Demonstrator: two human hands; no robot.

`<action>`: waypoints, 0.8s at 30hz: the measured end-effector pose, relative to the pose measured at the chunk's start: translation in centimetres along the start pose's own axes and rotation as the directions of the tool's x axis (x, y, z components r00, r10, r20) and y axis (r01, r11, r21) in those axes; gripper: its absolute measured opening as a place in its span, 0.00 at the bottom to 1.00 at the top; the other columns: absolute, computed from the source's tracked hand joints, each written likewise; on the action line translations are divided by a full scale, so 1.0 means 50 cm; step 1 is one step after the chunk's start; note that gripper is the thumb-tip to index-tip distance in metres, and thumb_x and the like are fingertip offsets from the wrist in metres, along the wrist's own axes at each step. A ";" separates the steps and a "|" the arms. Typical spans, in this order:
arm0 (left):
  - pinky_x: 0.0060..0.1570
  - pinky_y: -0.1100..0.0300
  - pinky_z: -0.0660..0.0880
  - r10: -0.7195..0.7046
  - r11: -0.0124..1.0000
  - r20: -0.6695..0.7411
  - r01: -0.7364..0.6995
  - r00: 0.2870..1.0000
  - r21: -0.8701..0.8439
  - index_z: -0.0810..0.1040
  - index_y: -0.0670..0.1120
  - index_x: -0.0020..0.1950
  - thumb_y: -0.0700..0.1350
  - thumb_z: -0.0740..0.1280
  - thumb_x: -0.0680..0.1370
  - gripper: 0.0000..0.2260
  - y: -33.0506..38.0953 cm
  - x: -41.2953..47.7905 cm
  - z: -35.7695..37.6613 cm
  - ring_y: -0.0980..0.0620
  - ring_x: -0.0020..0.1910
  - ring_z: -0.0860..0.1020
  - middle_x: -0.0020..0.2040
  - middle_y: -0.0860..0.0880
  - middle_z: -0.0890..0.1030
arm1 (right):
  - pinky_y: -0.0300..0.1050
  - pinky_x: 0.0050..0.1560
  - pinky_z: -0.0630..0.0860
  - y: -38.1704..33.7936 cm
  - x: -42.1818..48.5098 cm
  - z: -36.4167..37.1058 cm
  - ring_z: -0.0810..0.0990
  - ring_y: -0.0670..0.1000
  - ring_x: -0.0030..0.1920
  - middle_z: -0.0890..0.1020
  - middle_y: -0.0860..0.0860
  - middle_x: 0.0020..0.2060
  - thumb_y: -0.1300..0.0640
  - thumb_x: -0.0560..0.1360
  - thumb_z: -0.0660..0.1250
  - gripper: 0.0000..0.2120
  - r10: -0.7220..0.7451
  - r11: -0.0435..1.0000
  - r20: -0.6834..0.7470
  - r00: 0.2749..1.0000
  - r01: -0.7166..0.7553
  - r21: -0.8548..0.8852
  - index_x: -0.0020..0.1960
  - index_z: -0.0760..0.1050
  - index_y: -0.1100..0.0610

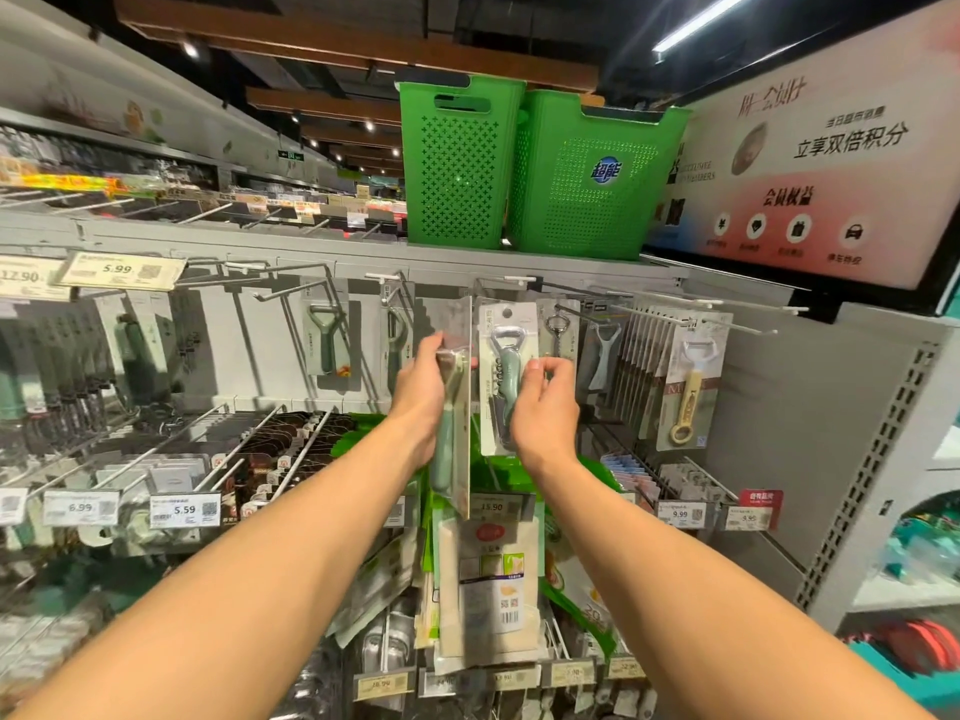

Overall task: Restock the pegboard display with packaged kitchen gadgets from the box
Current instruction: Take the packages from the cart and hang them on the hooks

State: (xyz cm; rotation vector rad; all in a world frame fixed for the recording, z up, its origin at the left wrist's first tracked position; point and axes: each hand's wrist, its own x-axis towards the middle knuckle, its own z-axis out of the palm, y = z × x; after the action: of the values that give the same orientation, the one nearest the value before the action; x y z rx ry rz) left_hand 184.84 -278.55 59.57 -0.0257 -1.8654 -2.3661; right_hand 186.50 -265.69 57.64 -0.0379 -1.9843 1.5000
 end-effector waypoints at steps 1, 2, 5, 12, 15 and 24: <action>0.67 0.44 0.74 0.006 1.000 0.012 -0.006 1.000 -0.005 0.84 0.52 0.51 0.59 0.56 0.86 0.19 -0.002 0.003 0.004 0.46 0.60 0.83 0.52 0.51 0.88 | 0.40 0.32 0.67 0.001 0.003 0.002 0.72 0.47 0.32 0.76 0.49 0.35 0.50 0.87 0.54 0.08 0.002 1.000 -0.001 1.000 -0.002 -0.008 0.55 0.69 0.52; 0.69 0.43 0.73 0.006 1.000 0.014 -0.006 1.000 -0.010 0.84 0.52 0.50 0.59 0.57 0.86 0.19 -0.003 0.008 0.006 0.46 0.61 0.83 0.52 0.50 0.88 | 0.38 0.31 0.67 0.002 0.008 0.004 0.73 0.47 0.32 0.76 0.49 0.35 0.50 0.87 0.54 0.08 0.004 1.000 -0.009 1.000 -0.004 -0.011 0.55 0.69 0.52; 0.69 0.41 0.74 0.017 0.999 0.009 -0.016 1.000 -0.037 0.83 0.50 0.50 0.58 0.58 0.86 0.19 -0.005 0.018 0.013 0.46 0.60 0.84 0.53 0.48 0.88 | 0.33 0.30 0.67 0.003 0.021 0.008 0.73 0.46 0.32 0.76 0.49 0.34 0.50 0.87 0.54 0.09 0.014 1.000 -0.022 1.000 -0.014 -0.005 0.56 0.69 0.53; 0.48 0.53 0.77 0.058 0.995 0.014 -0.056 0.998 -0.084 0.82 0.51 0.47 0.57 0.56 0.87 0.19 -0.019 0.050 0.019 0.55 0.43 0.85 0.52 0.47 0.88 | 0.28 0.35 0.65 0.033 0.038 0.024 0.72 0.44 0.37 0.74 0.47 0.37 0.51 0.88 0.52 0.10 0.010 1.000 -0.030 0.999 -0.011 -0.013 0.55 0.68 0.55; 0.47 0.53 0.76 0.059 0.995 -0.011 -0.060 0.998 -0.082 0.82 0.51 0.47 0.57 0.57 0.87 0.19 -0.034 0.067 0.021 0.53 0.46 0.85 0.51 0.49 0.89 | 0.26 0.34 0.65 0.047 0.044 0.032 0.71 0.43 0.37 0.75 0.48 0.37 0.51 0.88 0.52 0.09 0.035 0.999 -0.013 0.999 -0.035 -0.020 0.56 0.68 0.55; 0.67 0.47 0.76 0.050 0.993 -0.128 -0.063 0.990 -0.102 0.86 0.44 0.54 0.62 0.62 0.82 0.23 -0.050 0.127 0.037 0.42 0.59 0.84 0.54 0.44 0.88 | 0.44 0.51 0.68 0.082 0.116 0.055 0.77 0.48 0.48 0.79 0.49 0.49 0.47 0.85 0.59 0.10 0.044 0.994 -0.062 0.997 -0.050 -0.095 0.51 0.74 0.52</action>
State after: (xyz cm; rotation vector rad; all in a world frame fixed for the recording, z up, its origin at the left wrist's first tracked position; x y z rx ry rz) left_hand 178.16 -276.76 58.20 0.0584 -1.6605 -2.3668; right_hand 179.12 -264.37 56.40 -0.1697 -2.0191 1.4145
